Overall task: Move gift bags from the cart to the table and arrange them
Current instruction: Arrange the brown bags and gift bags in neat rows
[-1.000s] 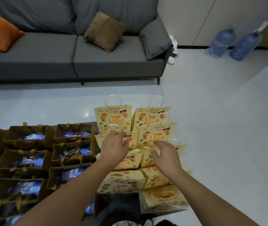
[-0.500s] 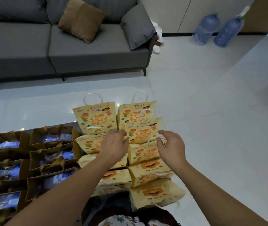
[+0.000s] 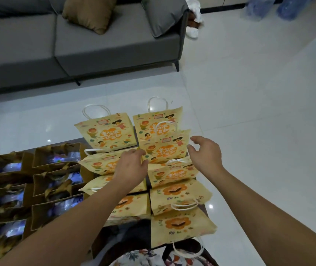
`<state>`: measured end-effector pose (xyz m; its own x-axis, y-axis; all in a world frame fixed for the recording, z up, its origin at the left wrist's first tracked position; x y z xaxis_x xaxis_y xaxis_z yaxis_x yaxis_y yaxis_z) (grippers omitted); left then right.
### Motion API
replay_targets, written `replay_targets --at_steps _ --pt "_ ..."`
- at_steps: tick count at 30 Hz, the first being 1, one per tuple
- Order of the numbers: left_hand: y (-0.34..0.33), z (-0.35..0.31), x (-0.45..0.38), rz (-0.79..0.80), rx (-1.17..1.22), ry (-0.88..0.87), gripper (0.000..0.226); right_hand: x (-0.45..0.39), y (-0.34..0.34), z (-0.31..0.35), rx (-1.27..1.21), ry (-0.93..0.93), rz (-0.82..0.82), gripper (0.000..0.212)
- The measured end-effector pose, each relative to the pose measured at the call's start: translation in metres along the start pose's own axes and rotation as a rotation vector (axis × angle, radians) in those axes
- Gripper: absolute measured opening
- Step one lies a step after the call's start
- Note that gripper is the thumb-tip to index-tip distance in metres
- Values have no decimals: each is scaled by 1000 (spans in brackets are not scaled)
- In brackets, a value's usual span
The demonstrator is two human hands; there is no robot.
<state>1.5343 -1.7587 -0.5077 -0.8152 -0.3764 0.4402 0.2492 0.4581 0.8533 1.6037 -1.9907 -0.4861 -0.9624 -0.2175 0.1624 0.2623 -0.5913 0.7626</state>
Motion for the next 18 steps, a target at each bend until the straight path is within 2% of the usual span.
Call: replay_targets --at_steps 11,15,18 --pt "-18 -32 -12 58 -3 15 40 -7 -23 -25 -65 11 111 32" --pt "-38 -39 -4 237 -87 -11 56 3 -27 -51 -94 -27 191 43" --pt "-62 -41 5 409 -121 -40 57 14 -29 -64 -100 22 300 47"
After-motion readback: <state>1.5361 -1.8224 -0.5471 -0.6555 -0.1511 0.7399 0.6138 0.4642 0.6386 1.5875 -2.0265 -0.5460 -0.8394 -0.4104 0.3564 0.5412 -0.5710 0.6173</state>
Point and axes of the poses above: each hand's wrist, its own x-axis away from the middle knuckle, its own y-axis out of the back of the hand, z = x × y, the point moved 8 cm from there along -x, towards the middle knuckle, and after that the axes turned 14 degrees about y, right-handed, at the moved point
